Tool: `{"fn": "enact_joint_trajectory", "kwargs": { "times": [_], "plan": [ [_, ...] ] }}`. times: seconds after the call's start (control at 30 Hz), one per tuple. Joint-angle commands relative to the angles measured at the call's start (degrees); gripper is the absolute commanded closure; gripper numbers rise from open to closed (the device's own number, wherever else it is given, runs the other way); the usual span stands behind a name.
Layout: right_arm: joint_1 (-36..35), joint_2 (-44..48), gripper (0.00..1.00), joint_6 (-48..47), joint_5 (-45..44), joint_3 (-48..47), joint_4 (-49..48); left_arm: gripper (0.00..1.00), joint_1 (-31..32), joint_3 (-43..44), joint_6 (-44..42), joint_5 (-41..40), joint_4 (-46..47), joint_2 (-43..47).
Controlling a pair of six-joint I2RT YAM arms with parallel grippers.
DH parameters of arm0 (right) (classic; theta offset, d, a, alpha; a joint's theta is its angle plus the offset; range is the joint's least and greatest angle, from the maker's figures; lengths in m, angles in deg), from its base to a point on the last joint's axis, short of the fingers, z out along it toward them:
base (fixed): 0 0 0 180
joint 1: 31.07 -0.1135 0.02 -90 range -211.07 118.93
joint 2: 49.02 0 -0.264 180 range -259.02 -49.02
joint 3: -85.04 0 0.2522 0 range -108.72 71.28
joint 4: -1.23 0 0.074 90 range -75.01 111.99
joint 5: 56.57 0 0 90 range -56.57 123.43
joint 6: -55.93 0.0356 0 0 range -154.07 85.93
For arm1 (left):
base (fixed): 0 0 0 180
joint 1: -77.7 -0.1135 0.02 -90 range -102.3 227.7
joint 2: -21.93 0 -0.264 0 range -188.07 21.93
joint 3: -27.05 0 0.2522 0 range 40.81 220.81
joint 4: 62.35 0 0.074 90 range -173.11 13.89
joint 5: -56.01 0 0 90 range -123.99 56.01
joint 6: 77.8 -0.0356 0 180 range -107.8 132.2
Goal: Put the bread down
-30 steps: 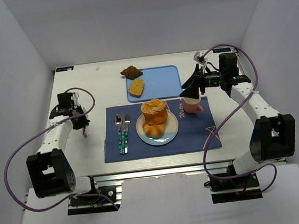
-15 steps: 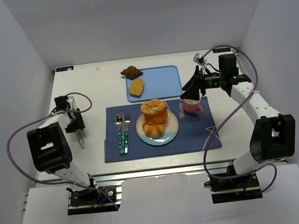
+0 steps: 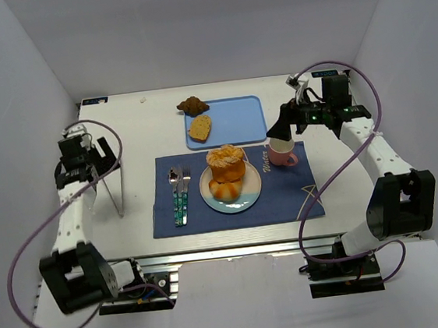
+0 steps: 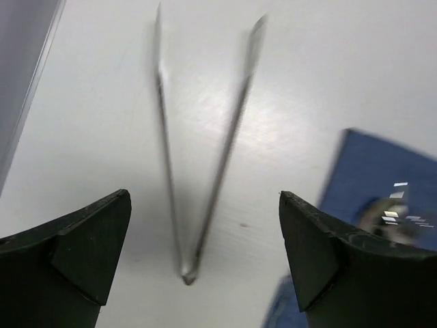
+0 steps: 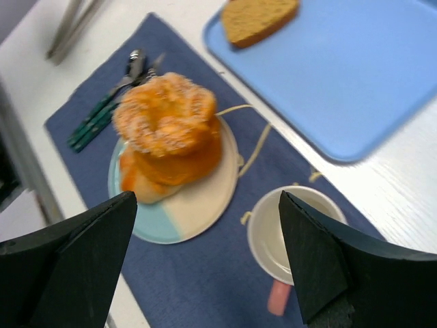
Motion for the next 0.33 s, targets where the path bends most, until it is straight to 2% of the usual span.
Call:
{"fn": "enact_joint_trajectory", "kwargs": {
  "times": [0.0,0.1,0.2,0.3],
  "plan": [
    [0.5,-0.7,0.11,2.3,-10.6,-4.0,0.4,0.02,-0.4,1.1,7.4,9.3,-1.3,9.4],
    [0.5,-2.2,0.11,4.2,-9.6,-4.7,-2.7,0.02,-0.4,-1.5,15.0,21.1,3.7,16.9],
    [0.5,-4.6,0.11,6.9,-7.7,-6.0,-4.4,0.02,-0.4,-5.5,19.6,29.6,10.2,23.7],
    [0.4,-6.8,0.11,6.5,-3.5,-7.4,-5.9,0.08,-0.4,-7.5,23.4,34.8,11.7,26.5]
  ]
}}
